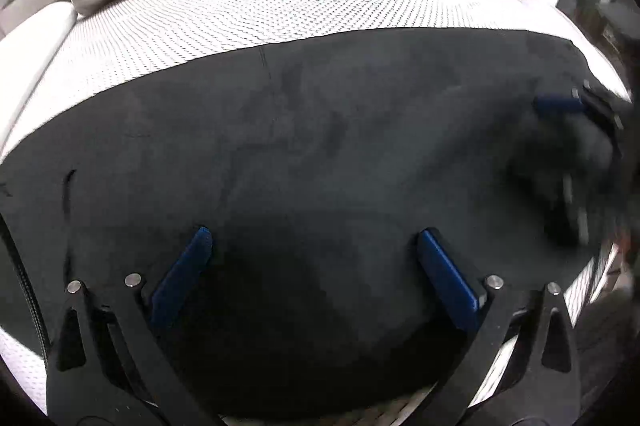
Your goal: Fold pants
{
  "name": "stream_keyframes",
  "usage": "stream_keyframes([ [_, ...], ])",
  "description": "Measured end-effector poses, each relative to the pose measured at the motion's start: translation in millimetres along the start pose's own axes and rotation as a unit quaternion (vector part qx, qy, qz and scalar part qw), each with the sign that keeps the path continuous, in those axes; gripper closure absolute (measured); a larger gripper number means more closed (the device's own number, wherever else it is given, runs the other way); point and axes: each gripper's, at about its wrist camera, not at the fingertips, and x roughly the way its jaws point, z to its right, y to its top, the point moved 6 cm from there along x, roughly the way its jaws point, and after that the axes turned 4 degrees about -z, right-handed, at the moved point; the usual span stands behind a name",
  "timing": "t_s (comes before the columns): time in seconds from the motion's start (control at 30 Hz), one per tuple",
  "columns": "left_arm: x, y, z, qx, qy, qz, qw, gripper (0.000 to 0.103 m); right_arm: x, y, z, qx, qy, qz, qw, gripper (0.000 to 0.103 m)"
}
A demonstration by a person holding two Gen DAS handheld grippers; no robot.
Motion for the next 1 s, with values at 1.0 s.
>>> stream_keyframes([
  [1.0, -27.9, 5.2, -79.4, -0.090, 0.055, 0.009, 0.9944, 0.012, 8.4, 6.1, 115.3, 0.134, -0.085, -0.038, 0.987, 0.001],
])
